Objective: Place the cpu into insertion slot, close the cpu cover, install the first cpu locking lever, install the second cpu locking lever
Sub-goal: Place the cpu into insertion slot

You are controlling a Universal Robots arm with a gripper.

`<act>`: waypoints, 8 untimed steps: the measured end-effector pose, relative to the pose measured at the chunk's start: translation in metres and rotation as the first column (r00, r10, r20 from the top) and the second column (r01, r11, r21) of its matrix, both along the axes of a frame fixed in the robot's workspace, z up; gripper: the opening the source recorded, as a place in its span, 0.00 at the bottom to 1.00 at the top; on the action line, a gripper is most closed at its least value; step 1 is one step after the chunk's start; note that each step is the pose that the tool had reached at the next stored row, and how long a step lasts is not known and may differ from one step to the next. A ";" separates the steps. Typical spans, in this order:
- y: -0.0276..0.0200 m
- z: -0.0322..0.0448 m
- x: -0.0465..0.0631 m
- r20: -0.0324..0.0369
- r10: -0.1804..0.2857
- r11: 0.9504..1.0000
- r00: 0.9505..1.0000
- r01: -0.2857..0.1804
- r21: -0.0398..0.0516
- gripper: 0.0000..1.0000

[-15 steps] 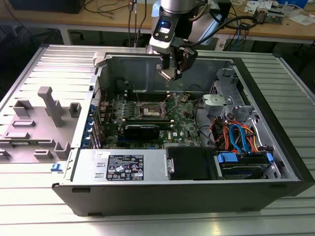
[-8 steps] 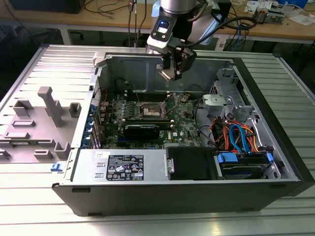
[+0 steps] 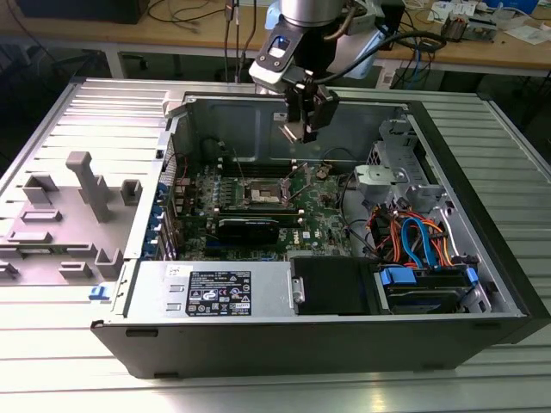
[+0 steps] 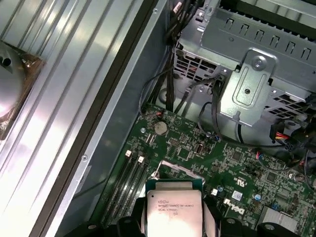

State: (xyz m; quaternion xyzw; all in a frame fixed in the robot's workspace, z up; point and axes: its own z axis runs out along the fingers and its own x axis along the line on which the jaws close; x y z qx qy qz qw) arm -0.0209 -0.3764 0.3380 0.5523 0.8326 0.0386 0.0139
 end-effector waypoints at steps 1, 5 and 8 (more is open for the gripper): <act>0.0000 -0.0006 0.000 0.000 -0.034 0.999 0.999 0.034 0.000 0.55; 0.0000 -0.0018 0.000 0.000 -0.112 0.994 0.994 0.112 0.000 0.55; 0.0000 -0.0020 0.000 0.000 -0.150 0.989 0.989 0.150 0.000 0.55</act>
